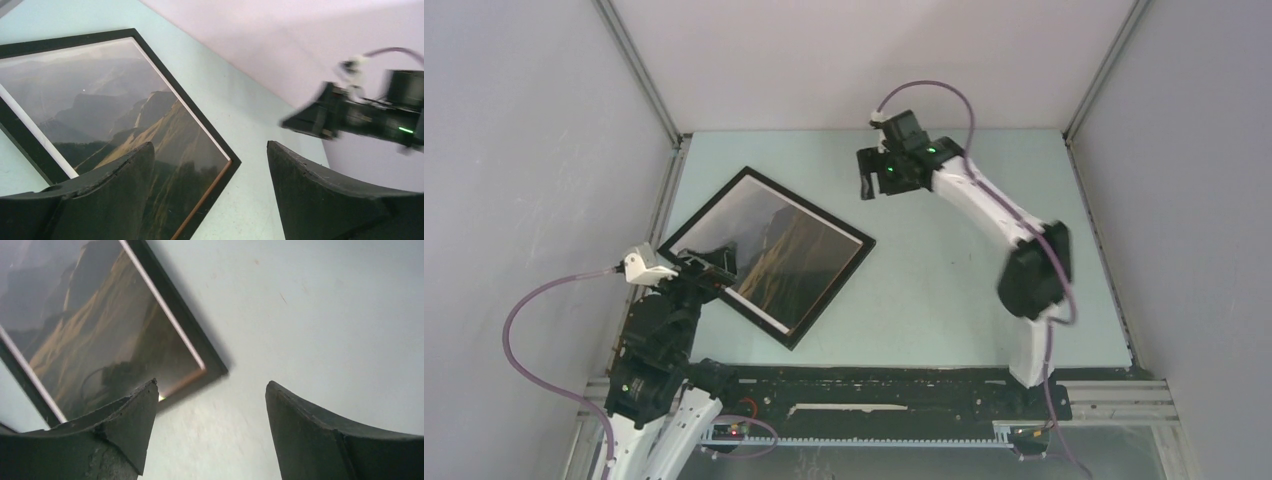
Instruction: Put the photo into the frame
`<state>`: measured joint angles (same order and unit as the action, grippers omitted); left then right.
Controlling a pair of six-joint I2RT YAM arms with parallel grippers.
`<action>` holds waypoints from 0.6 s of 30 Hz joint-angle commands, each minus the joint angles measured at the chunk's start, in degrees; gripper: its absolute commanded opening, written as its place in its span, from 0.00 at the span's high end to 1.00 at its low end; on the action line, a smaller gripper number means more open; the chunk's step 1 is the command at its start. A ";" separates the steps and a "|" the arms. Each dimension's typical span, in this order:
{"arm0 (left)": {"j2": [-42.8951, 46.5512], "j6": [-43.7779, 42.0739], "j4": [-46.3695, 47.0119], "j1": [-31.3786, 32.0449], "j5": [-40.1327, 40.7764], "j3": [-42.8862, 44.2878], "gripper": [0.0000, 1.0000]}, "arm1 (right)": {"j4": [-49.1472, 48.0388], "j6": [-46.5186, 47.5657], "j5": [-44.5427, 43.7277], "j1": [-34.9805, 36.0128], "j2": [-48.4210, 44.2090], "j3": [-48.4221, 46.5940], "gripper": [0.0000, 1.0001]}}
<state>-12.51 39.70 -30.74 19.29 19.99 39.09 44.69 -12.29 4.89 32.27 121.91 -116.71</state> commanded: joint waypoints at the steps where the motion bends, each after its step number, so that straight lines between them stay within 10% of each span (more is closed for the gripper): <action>1: -1.86 -3.88 0.26 -0.44 1.27 2.23 0.12 | -1.05 3.08 -12.26 2.33 -26.18 20.28 0.15; 7: -3.75 -7.07 0.32 -0.48 1.44 5.37 0.11 | -2.15 -0.19 -8.88 1.22 -54.48 39.77 0.07; 18: -5.36 -13.29 -1.15 -0.48 0.55 13.24 0.11 | 4.90 -1.22 -4.84 -0.22 -86.24 40.82 0.01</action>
<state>-17.41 29.85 -31.53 19.29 20.36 47.59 48.62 -12.43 0.10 32.23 42.83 -75.68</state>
